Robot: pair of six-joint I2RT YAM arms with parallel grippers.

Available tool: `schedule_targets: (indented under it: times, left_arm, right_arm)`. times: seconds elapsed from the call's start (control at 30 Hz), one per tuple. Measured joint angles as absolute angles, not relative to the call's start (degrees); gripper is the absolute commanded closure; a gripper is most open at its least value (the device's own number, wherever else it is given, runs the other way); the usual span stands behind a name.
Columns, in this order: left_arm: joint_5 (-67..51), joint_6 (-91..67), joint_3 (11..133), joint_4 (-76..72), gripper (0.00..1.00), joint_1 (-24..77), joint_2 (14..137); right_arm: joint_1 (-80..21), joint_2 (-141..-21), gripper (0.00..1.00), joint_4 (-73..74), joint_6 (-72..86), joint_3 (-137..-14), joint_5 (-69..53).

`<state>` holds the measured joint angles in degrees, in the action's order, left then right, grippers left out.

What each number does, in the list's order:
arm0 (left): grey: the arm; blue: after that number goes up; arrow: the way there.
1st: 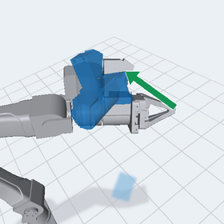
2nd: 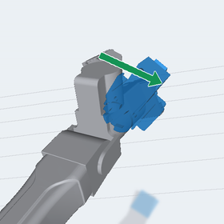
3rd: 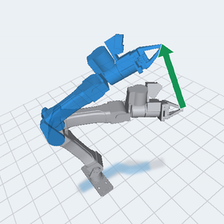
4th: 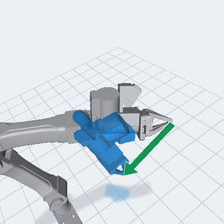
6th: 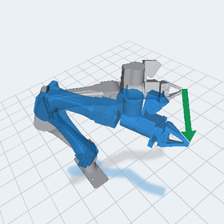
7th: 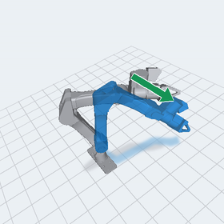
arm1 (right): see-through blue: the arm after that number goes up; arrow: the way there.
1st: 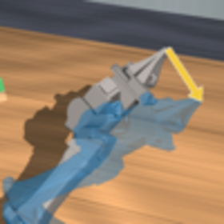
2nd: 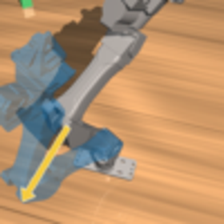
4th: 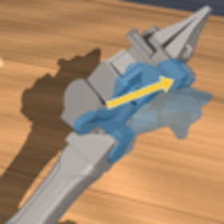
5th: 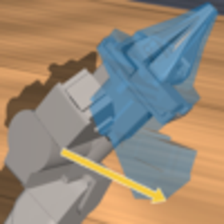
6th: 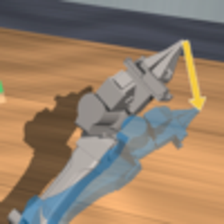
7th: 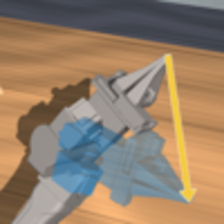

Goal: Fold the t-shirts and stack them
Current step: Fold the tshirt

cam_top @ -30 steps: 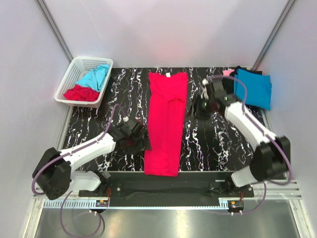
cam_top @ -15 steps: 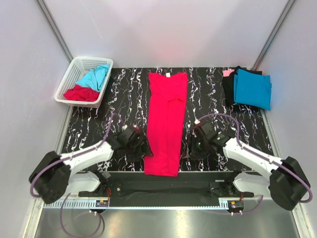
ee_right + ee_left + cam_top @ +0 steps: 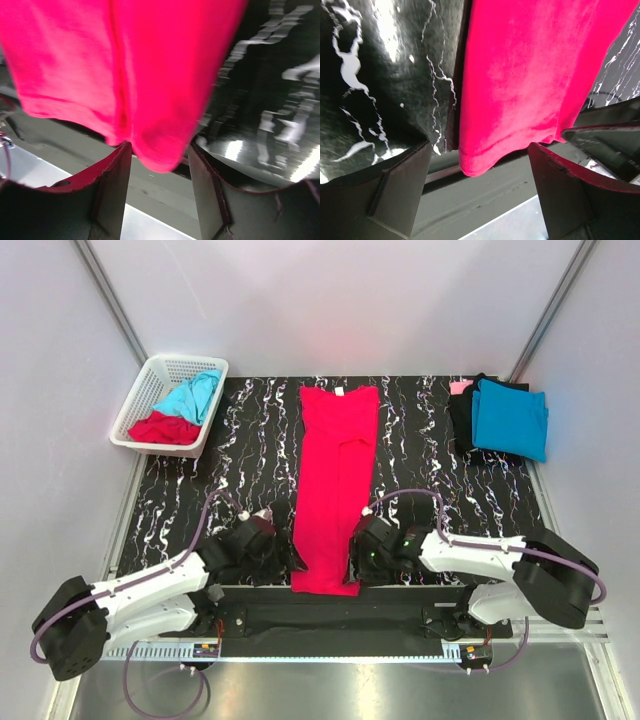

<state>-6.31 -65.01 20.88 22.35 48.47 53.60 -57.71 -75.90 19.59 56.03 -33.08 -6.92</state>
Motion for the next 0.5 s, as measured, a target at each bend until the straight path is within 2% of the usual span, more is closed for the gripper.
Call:
schedule_targets:
  times: [0.07, 0.17, 0.2, 0.33, 0.43, 0.5]
  left_arm:
    - [-6.2, -65.7, 20.8, 22.2, 0.16, 49.0, 53.6]
    - [-6.0, -66.7, 20.9, 22.2, 0.27, 50.1, 54.2]
    - [-6.0, -67.0, 20.9, 22.1, 0.41, 50.4, 54.7]
    - [-5.7, -68.2, 21.1, 22.7, 0.64, 51.9, 57.2]
    - [-5.2, -68.5, 21.4, 23.7, 0.75, 53.2, 58.1]
    - [-4.8, -68.8, 21.8, 24.9, 0.78, 53.9, 58.4]
  right_arm:
    - [-59.2, -77.4, 0.43, 17.4, 57.5, -33.5, -6.9]
    - [-61.1, -79.2, 0.45, 15.1, 59.5, -34.2, -6.6]
    - [-61.8, -79.6, 0.46, 14.8, 59.9, -34.2, -6.4]
    - [-63.5, -80.6, 0.47, 15.0, 62.1, -32.7, -5.0]
    - [-63.7, -79.9, 0.47, 15.3, 63.5, -31.6, -4.1]
    - [-63.8, -78.8, 0.47, 16.0, 63.9, -31.2, -3.2]
